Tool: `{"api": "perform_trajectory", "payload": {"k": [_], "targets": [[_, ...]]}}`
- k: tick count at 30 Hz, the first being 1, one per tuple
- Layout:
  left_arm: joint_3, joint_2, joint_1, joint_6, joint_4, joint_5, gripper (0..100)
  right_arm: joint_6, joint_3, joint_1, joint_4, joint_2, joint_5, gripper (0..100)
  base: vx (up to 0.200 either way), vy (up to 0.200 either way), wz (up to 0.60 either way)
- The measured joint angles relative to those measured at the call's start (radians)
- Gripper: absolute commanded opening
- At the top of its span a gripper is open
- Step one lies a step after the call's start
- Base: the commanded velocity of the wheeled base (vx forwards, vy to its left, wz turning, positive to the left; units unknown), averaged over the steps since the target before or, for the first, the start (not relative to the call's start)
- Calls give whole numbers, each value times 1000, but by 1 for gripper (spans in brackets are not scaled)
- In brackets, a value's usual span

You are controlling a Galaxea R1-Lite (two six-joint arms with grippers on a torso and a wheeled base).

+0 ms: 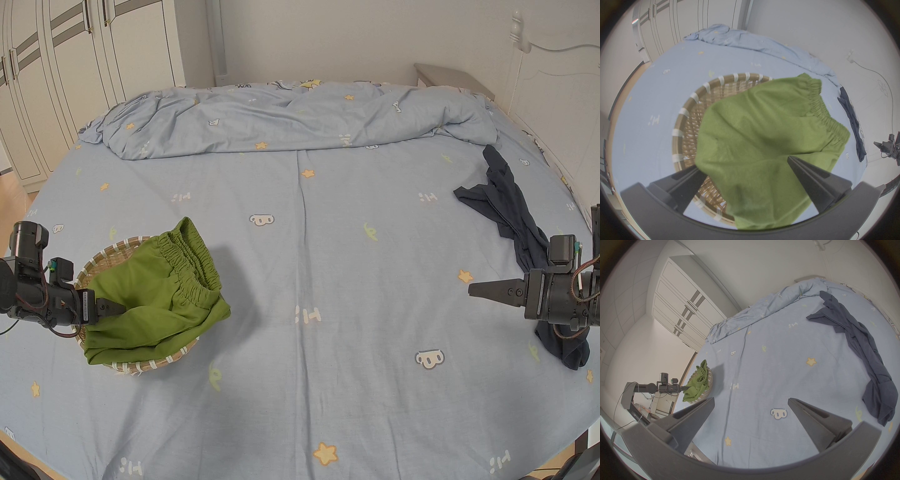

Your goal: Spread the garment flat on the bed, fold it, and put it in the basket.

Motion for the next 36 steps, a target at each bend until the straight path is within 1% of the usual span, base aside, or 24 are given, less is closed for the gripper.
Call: {"api": "perform_trajectory", "payload": {"k": [9, 13, 15, 18, 21, 23, 27, 36], "targets": [[34, -227, 31, 8, 5, -1, 100, -2, 0, 0, 0, -6, 0, 100, 0, 0, 0], [66, -347, 43, 9, 8, 0, 100, -18, 6, 0, 0, -35, -1, 100, 0, 0, 0], [93, -411, 44, 9, 9, 0, 100, -53, 22, -2, 0, -63, -1, 100, 0, 0, 0], [149, -529, 37, 9, 9, -2, 100, -145, 78, -9, -1, -126, -2, 100, 0, 0, 0], [220, -665, 17, 8, 10, -5, 100, -203, 141, -19, 5, -217, -1, 100, 0, 0, 0], [263, -740, 0, 6, 13, -7, 100, -221, 173, -24, 14, -273, -1, 100, 0, 0, 0], [365, -919, -49, -7, 43, -9, 100, -251, 239, -32, 84, -430, -1, 100, 0, 0, 0], [567, -1302, -139, -36, 157, -13, 100, -278, 326, -33, 404, -829, -4, 100, 0, 0, 0]]}}
